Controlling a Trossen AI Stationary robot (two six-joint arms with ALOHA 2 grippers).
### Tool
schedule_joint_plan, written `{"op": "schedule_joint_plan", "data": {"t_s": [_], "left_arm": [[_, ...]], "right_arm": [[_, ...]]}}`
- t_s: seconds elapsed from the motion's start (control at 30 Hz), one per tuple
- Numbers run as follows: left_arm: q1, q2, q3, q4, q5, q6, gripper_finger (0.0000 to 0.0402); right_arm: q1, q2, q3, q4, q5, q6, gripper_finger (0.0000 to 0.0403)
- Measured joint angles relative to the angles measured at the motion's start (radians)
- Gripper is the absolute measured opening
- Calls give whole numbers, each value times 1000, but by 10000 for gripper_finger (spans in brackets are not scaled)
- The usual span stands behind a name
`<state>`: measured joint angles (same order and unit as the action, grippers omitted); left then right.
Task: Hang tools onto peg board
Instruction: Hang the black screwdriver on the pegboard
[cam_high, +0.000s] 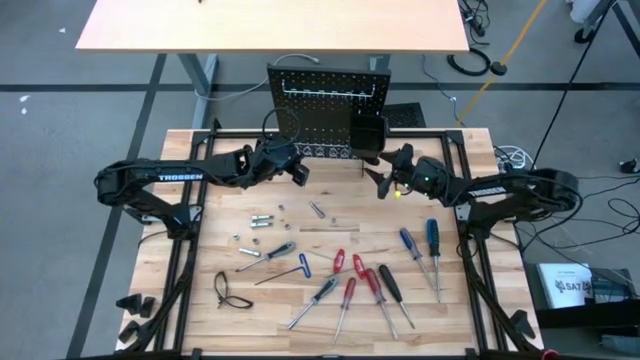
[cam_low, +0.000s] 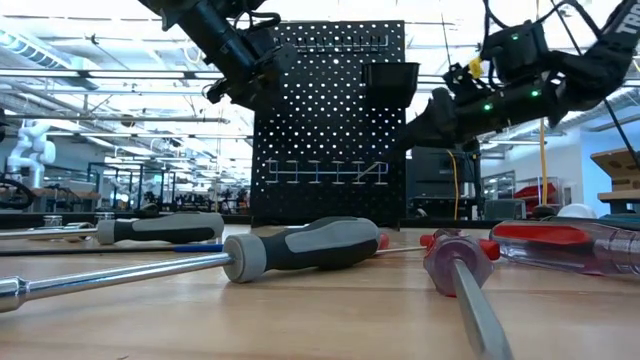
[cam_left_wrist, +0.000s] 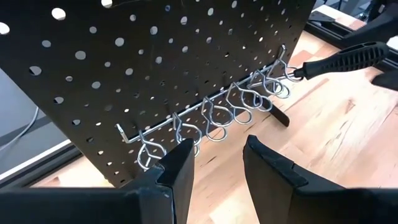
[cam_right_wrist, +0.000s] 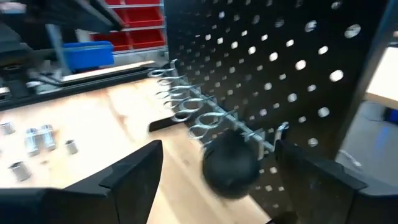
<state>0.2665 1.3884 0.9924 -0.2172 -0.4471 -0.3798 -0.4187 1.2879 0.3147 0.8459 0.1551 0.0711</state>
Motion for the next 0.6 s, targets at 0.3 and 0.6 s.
{"op": "schedule_joint_plan", "data": {"t_s": [0.3,0.6], "left_arm": [[-5,0,0,-2,1,2,138],[-5,0,0,-1,1,28,138]], "right_arm": [[0,26,20,-22,79,6,298],[0,55,20,-28,74,27,298]]}}
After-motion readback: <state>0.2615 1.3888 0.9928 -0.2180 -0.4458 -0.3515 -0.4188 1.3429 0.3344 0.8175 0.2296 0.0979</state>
